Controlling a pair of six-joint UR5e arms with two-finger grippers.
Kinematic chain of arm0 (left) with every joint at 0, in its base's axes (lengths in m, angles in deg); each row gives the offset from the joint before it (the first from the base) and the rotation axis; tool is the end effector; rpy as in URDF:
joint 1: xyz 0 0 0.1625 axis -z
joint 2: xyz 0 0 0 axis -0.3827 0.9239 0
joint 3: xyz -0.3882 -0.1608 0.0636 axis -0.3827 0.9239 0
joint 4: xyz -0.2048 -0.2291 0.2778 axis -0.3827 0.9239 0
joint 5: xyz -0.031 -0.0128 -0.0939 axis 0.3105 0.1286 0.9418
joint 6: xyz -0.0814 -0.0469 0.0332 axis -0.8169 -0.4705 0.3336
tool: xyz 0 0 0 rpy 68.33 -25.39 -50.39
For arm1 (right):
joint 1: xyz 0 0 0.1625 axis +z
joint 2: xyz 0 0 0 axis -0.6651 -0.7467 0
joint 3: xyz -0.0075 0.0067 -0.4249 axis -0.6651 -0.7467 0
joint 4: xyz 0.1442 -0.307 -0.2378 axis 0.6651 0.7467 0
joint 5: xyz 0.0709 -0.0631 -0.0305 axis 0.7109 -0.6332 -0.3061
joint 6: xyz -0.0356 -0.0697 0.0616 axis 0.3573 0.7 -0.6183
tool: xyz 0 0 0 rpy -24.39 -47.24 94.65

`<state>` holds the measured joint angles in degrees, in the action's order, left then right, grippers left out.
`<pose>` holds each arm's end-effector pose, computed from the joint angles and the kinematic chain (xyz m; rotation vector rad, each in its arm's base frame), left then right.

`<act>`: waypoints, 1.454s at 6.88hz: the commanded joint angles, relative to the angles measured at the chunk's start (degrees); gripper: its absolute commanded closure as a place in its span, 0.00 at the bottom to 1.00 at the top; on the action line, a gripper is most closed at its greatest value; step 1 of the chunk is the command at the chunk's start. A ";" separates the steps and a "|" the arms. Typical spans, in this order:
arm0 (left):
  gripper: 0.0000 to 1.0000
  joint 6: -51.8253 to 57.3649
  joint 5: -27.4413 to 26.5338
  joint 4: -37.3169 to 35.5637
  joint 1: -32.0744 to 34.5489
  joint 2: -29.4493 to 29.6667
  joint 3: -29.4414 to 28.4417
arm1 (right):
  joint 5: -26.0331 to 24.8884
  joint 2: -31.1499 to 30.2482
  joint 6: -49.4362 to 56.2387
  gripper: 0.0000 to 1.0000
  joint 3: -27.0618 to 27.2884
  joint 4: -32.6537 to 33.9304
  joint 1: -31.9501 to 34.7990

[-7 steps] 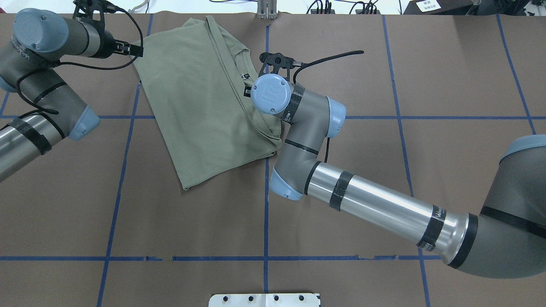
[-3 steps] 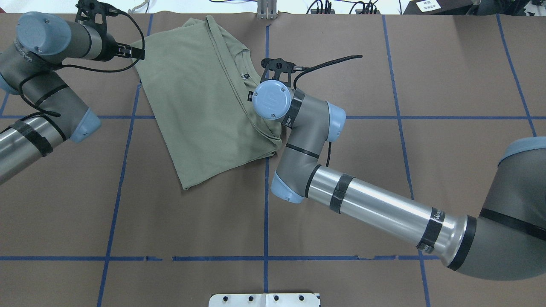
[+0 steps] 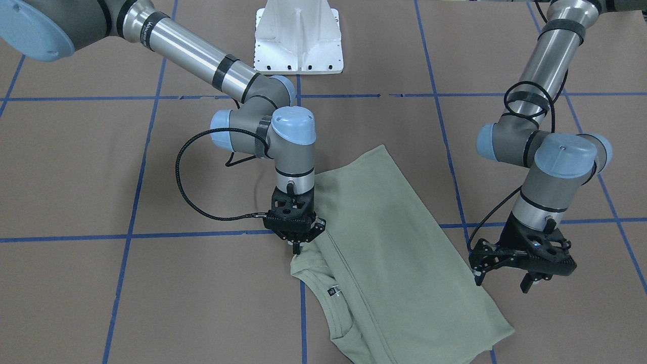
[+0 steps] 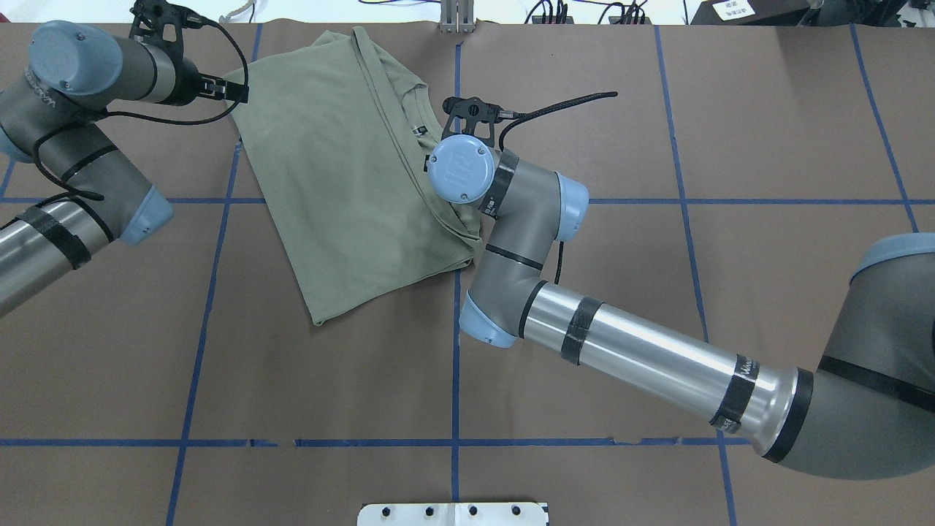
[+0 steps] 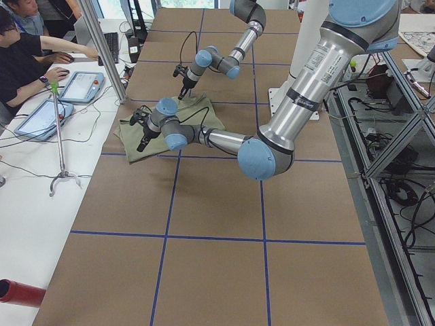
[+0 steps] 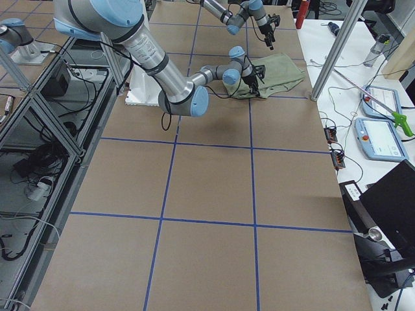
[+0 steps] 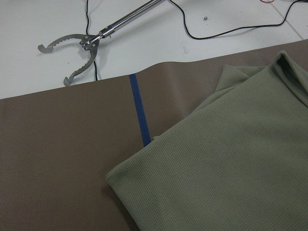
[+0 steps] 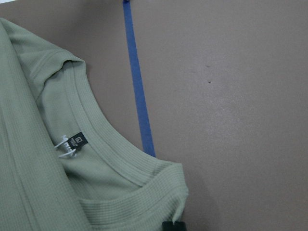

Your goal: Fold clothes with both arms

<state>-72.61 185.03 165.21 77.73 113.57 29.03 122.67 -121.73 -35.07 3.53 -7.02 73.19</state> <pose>0.3358 -0.6809 0.4380 0.6561 0.7766 -0.0266 -0.6501 -0.5706 0.2167 0.4446 -0.7868 0.3922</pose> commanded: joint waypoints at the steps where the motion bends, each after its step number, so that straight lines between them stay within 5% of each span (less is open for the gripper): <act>1: 0.00 0.00 0.00 0.07 -0.12 0.00 0.05 | 0.19 -1.26 -0.38 1.00 4.80 2.60 -0.21; 2: 0.00 -0.09 0.00 0.07 -0.47 -0.09 0.05 | -0.07 -3.97 -1.08 1.00 12.58 9.23 -2.21; 6: 0.00 -1.67 -0.09 4.02 -1.70 -1.67 0.05 | -8.07 -27.42 -5.66 1.00 44.93 18.84 -11.18; 9: 0.00 -2.37 -0.09 4.11 -2.05 -1.67 0.14 | -11.93 -33.69 -5.66 1.00 47.46 19.06 -12.07; 10: 0.00 -2.37 -0.09 4.11 -2.05 -1.67 0.05 | -12.38 -33.79 -5.66 0.01 47.20 19.06 -12.59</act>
<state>-74.93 184.94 169.31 75.73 111.90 29.15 111.19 -154.74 -40.73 50.77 11.98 61.07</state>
